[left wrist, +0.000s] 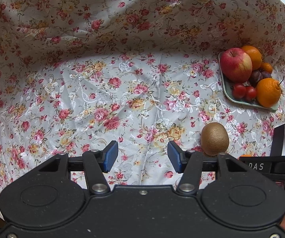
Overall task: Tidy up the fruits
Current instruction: 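Close the left tool on the kiwi while the right tool lifts the mandarin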
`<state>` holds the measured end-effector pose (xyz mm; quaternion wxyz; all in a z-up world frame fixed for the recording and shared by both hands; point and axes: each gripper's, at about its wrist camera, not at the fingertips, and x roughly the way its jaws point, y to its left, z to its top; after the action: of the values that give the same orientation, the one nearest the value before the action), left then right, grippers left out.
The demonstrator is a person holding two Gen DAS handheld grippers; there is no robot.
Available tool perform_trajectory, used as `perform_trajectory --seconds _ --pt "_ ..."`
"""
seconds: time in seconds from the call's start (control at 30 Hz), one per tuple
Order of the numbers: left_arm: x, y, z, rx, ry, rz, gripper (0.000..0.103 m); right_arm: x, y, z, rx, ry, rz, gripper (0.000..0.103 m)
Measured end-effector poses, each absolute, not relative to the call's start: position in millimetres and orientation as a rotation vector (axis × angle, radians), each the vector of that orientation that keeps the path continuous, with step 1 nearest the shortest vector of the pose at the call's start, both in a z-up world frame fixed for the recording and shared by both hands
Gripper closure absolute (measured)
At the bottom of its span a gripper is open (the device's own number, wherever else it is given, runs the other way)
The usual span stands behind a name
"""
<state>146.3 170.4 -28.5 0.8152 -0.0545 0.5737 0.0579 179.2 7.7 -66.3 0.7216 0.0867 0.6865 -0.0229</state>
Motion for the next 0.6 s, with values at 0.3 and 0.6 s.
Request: perform_trajectory --seconds 0.3,0.6 --pt "163.5 124.7 -42.6 -0.051 1.252 0.06 0.043 196.7 -30.2 -55.4 0.249 1.494 -0.101 0.062" --pt "181.9 102.2 -59.5 -0.107 1.301 0.035 0.043 206.4 -58.5 -50.5 0.302 1.473 -0.13 0.062"
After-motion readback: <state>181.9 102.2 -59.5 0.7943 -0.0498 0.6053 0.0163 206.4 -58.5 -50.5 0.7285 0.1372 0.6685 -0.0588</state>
